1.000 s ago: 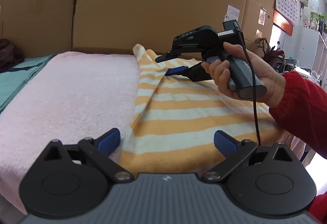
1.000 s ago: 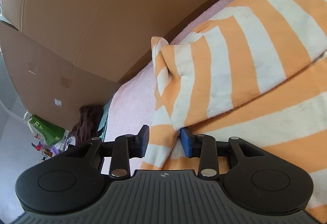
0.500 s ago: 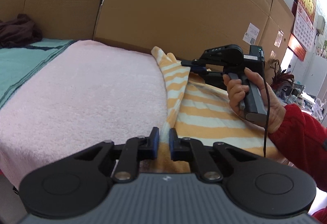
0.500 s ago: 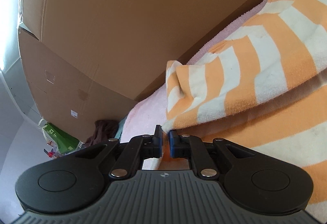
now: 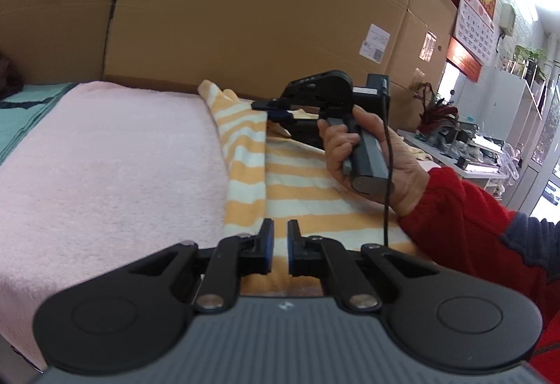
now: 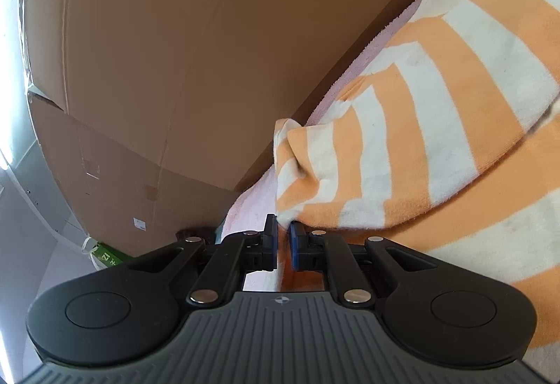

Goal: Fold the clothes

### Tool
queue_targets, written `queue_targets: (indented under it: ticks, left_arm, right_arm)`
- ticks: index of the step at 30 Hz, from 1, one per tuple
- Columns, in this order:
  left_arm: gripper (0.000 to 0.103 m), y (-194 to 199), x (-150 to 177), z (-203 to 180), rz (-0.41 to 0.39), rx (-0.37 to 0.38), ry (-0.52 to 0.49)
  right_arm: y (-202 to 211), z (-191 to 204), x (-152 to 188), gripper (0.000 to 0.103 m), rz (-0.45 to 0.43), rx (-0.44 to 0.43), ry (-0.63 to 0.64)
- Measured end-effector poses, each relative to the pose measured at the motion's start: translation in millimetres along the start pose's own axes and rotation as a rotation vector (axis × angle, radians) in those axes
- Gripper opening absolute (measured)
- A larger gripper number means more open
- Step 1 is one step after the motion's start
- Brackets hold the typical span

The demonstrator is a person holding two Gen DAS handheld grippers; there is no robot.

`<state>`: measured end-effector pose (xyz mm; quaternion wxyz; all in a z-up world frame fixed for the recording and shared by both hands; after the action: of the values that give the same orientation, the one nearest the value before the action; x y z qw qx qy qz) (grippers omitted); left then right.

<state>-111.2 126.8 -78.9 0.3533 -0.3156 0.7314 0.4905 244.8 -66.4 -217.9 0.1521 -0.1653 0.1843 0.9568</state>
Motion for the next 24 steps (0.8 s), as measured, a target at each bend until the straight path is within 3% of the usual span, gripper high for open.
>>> queue_targets:
  ticks: [4, 9, 11, 12, 14, 16, 20, 24]
  left_arm:
    - [0.0, -6.5, 4.0, -4.6, 0.033, -0.015, -0.025]
    - [0.01, 15.7, -0.7, -7.8, 0.02, -0.169, -0.148]
    - [0.045, 21.7, -2.1, -2.4, 0.029, -0.186, -0.171]
    - [0.052, 23.2, -2.4, 1.1, 0.039, -0.187, -0.179]
    - [0.052, 21.9, -1.4, 7.3, 0.065, -0.191, -0.187]
    - [0.044, 19.1, -0.1, 12.0, 0.086, -0.178, -0.179]
    - [0.008, 15.2, 6.0, 16.7, 0.128, -0.129, -0.143]
    - [0.004, 21.2, 7.4, 19.0, 0.104, -0.116, -0.1]
  right_arm:
    - [2.9, -2.6, -1.7, 0.008, -0.012, -0.009, -0.024]
    - [-2.4, -5.1, 1.0, 0.009, 0.013, 0.015, -0.035]
    - [-4.7, -5.7, 2.1, 0.009, 0.02, 0.018, -0.041]
    - [-5.4, -5.2, 2.6, 0.009, 0.021, 0.017, -0.042]
    - [-6.3, -4.4, 3.8, 0.01, 0.022, 0.015, -0.041]
    - [-4.4, -4.9, 5.4, 0.01, 0.026, 0.012, -0.04]
    - [-2.4, -6.9, 5.6, 0.01, 0.03, 0.014, -0.045]
    - [-3.2, -7.5, 5.7, 0.011, 0.032, 0.015, -0.049]
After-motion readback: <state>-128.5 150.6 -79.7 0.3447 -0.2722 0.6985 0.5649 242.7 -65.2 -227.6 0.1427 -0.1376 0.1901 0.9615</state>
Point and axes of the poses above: each gripper's, at about its wrist camera, not at the fingertips, and y roughly against the way its jaws point, z to its left, x to its underside, the point moved 4 cm from there along -y, roughly the way its jaws point, and after that the axes turned 6 degrees about z, right-handed, at the moved point
